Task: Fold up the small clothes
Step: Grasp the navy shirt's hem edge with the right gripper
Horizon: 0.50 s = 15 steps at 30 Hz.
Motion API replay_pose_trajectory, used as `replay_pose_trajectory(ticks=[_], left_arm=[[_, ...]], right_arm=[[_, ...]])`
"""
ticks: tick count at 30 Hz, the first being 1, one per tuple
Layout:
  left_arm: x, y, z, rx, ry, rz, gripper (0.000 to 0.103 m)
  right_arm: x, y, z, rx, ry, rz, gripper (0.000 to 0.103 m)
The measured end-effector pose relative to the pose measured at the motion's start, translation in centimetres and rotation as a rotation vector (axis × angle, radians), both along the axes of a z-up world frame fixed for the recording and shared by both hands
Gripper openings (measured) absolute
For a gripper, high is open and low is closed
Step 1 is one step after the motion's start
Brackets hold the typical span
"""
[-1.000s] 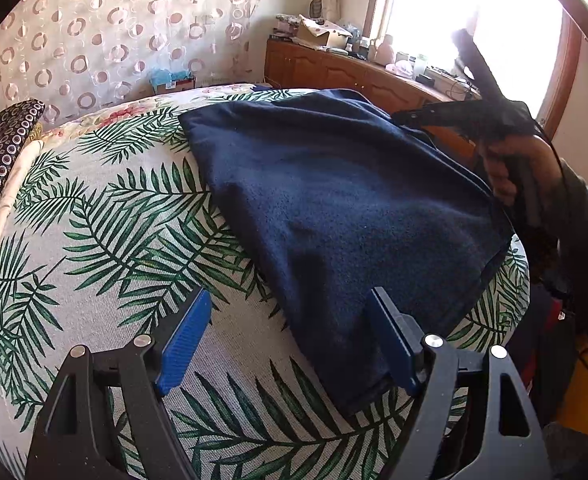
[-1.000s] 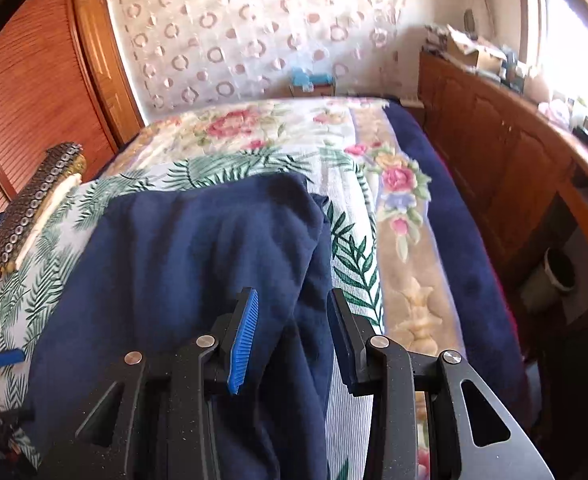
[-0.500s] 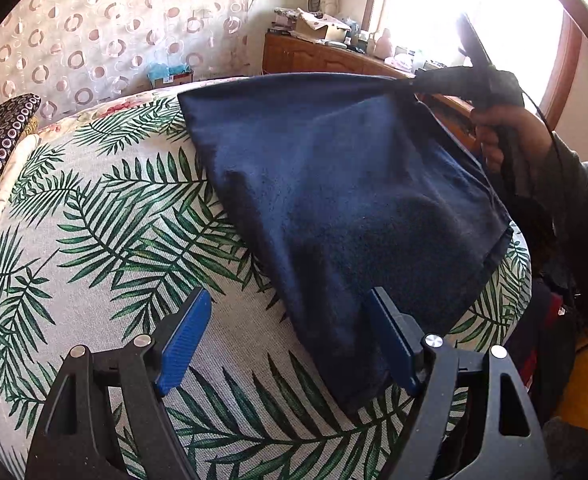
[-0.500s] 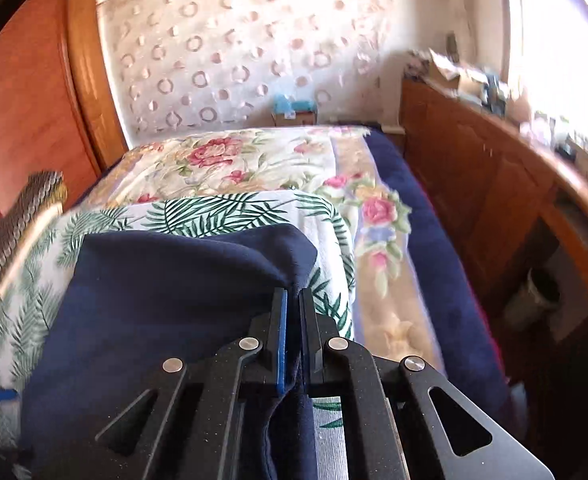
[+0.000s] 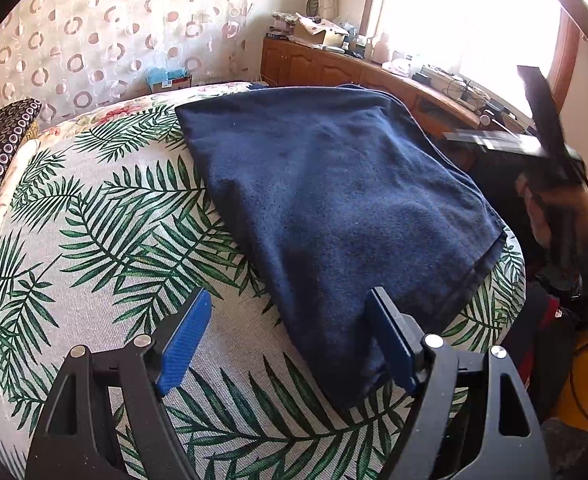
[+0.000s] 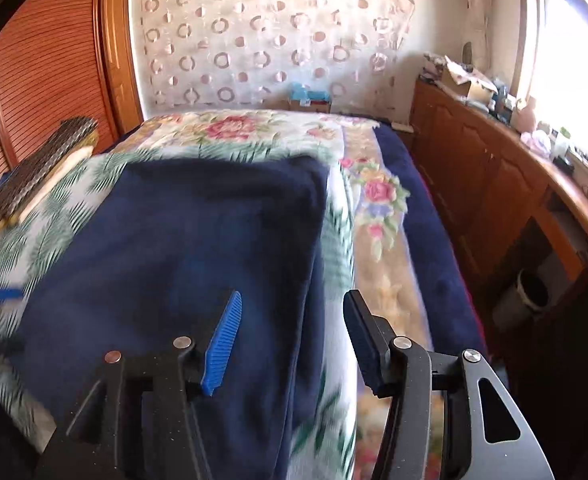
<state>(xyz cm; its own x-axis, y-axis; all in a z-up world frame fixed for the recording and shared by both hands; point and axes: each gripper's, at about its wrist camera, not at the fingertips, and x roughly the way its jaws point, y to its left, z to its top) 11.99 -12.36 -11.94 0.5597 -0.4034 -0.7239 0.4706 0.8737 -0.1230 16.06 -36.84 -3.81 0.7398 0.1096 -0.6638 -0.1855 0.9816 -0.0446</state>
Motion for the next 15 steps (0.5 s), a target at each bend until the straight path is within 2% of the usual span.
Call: replay_pose_trajectory(ticks=[3, 7, 15], left_arm=[[0.1, -0.1, 0.0, 0.001, 0.000, 0.000, 0.080], [0.0, -0.4, 0.0, 0.006, 0.001, -0.004, 0.080], [0.1, -0.5, -0.3, -0.001, 0.007, 0.000, 0.080]], right_arm=[[-2.8, -0.7, -0.7, 0.038, 0.014, -0.012, 0.055], [-5.3, -0.8, -1.0, 0.024, 0.029, -0.037, 0.055], [-6.1, -0.4, -1.0, 0.024, 0.068, -0.050, 0.055]])
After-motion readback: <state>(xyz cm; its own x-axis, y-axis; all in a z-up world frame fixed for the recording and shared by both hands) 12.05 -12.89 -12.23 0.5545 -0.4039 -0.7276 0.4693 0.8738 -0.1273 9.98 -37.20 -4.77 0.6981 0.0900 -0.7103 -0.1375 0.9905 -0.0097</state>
